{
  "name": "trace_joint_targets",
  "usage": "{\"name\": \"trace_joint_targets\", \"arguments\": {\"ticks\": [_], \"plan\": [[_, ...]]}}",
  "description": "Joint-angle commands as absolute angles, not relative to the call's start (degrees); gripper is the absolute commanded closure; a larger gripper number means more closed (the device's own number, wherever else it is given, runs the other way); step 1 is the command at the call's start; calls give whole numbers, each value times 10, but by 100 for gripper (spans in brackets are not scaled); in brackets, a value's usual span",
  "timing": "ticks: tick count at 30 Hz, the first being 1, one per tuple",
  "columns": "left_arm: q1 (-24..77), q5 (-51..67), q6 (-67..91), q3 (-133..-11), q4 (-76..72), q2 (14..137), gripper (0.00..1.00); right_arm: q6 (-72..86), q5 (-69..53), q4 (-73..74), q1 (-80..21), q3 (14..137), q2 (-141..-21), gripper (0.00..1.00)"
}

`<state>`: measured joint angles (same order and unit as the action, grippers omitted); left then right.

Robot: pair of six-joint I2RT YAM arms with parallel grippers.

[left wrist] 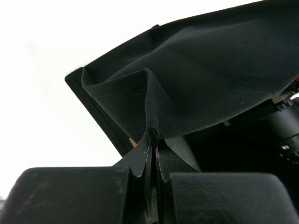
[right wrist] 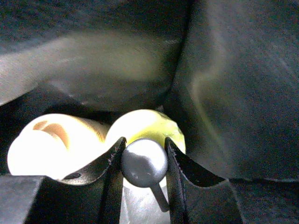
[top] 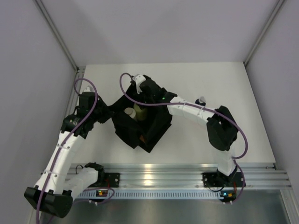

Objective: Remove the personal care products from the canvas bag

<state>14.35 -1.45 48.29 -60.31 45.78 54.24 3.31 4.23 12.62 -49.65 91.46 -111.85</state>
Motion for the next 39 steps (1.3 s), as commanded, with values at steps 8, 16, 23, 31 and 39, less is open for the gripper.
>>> {"name": "trace_joint_targets", "arguments": {"ticks": [8, 16, 23, 31, 39], "plan": [[144, -42, 468, -607, 490, 550, 100, 104, 86, 157, -504, 937, -1032, 100], [144, -40, 470, -604, 490, 549, 100, 98, 95, 154, -512, 942, -1004, 100], [144, -48, 463, -603, 490, 550, 100, 96, 102, 154, -518, 952, -986, 100], [144, -46, 462, -607, 490, 557, 100, 89, 102, 163, -524, 975, -973, 100], [144, -45, 464, -610, 490, 562, 100, 69, 91, 176, -536, 1003, -949, 100]]}}
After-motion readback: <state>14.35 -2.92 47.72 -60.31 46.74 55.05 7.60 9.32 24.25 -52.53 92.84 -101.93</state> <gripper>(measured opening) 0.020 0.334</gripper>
